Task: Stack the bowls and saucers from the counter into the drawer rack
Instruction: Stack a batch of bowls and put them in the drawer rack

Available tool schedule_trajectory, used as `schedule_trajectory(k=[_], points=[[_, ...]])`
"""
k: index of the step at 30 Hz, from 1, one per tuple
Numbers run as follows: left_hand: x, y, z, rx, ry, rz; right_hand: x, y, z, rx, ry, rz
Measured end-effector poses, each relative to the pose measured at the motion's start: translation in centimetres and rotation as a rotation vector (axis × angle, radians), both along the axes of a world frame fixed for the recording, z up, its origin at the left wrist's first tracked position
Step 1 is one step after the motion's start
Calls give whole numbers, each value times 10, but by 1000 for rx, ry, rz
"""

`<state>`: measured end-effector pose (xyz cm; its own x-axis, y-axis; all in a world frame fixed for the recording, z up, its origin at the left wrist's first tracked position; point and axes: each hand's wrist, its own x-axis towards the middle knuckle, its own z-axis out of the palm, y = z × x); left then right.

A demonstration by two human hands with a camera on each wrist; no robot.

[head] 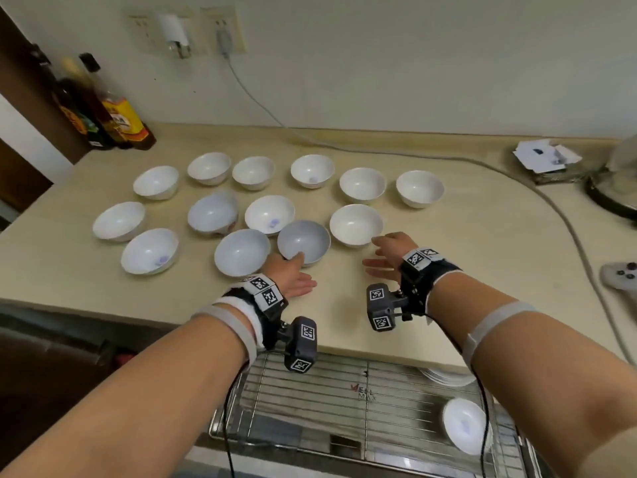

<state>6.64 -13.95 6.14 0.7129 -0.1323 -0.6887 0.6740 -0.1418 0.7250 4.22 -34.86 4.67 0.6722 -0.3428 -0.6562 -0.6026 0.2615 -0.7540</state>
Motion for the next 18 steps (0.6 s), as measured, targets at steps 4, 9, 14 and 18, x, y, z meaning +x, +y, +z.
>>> schedule_trajectory(k=[4, 9, 14, 18], points=[[17, -11, -19, 76, -50, 68, 29, -6, -10, -131, 53, 41], [41, -12, -35, 137, -105, 58, 32, -17, -23, -290, 48, 7], [70, -24, -24, 27, -166, 5, 10, -25, 25, -155, -78, -276], [107, -55, -1, -39, -257, -82, 20, -62, 46, -169, -140, -407]])
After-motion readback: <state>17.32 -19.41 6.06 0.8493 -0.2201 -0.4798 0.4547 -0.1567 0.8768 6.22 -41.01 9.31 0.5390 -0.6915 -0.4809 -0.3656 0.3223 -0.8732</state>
